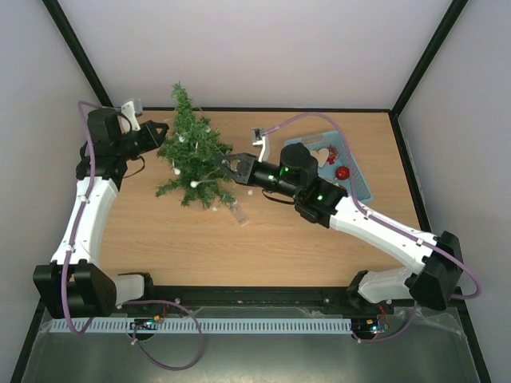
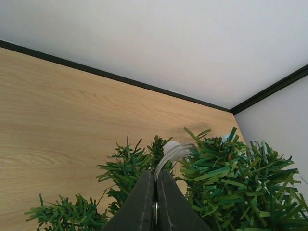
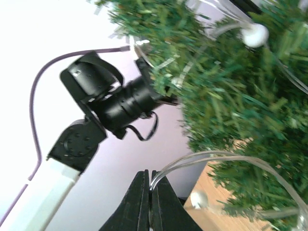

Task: Decorate the small christmas tree
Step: Wrap the decoration item around the Christmas tree.

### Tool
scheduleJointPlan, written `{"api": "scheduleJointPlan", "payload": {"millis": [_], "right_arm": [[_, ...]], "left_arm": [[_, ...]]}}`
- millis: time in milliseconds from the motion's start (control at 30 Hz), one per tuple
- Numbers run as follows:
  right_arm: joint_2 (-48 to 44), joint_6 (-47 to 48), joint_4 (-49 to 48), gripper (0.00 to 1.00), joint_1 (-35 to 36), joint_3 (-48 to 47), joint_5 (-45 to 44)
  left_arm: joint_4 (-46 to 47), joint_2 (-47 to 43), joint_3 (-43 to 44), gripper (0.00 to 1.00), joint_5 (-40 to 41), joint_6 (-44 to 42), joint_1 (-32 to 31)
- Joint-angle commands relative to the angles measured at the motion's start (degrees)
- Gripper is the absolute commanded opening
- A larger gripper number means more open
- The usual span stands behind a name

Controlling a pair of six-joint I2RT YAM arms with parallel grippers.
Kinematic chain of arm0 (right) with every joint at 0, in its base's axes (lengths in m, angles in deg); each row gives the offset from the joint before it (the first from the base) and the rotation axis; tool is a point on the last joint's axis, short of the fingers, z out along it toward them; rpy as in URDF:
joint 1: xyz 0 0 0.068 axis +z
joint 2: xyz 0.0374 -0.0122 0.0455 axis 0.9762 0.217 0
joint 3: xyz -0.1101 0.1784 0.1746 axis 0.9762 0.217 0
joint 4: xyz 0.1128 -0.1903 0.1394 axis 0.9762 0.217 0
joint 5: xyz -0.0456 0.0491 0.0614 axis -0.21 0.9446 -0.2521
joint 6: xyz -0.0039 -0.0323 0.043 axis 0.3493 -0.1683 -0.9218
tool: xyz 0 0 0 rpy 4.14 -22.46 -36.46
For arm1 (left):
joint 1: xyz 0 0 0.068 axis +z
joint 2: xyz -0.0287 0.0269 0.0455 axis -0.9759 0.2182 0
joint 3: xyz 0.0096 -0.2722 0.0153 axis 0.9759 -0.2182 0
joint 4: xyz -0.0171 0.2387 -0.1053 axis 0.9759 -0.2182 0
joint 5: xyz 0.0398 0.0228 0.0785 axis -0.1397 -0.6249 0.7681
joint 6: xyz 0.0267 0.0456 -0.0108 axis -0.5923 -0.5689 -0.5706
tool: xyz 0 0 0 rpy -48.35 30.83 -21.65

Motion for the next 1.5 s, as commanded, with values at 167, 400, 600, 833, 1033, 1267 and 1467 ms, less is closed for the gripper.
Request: {"api": "scheduleJointPlan", "payload": {"millis": [167, 400, 600, 833, 1033, 1267, 1467], "right_arm": [[-1.6, 2.7, 4.4, 0.02, 0.4, -1.7, -0.1], [-11.0, 6.1, 14.5, 0.02, 0.4, 5.3, -7.2], [-19.8, 6.4, 30.5, 0.02, 0.4, 9.5, -17.5], [-30.1, -4.3, 44.7, 0.02, 0.4, 18.6, -31.4], [-35.3, -10.6, 51.4, 0.17, 0.4, 20.6, -39.7], [-31.8, -2.2, 49.8, 0.4, 0.4, 14.8, -36.3], [-23.9, 18.4, 29.4, 0.43, 0.4, 17.6, -23.8]], "left_arm": [[-0.1, -1.4, -0.5, 0.02, 0.3, -0.8, 0.0], [-0.5, -1.1, -0.4, 0.02, 0.1, -1.2, 0.0], [-1.2, -1.4, -0.1, 0.02, 0.7, -1.7, 0.0], [-1.5, -1.6, -0.1, 0.02, 0.8, -1.9, 0.0], [-1.7, -2.3, -0.2, 0.02, 0.5, -2.1, 0.0], [-1.6, -2.1, -0.1, 0.02, -0.4, -1.9, 0.0], [-1.4, -2.4, -0.2, 0.03, -0.5, -1.4, 0.0]]}}
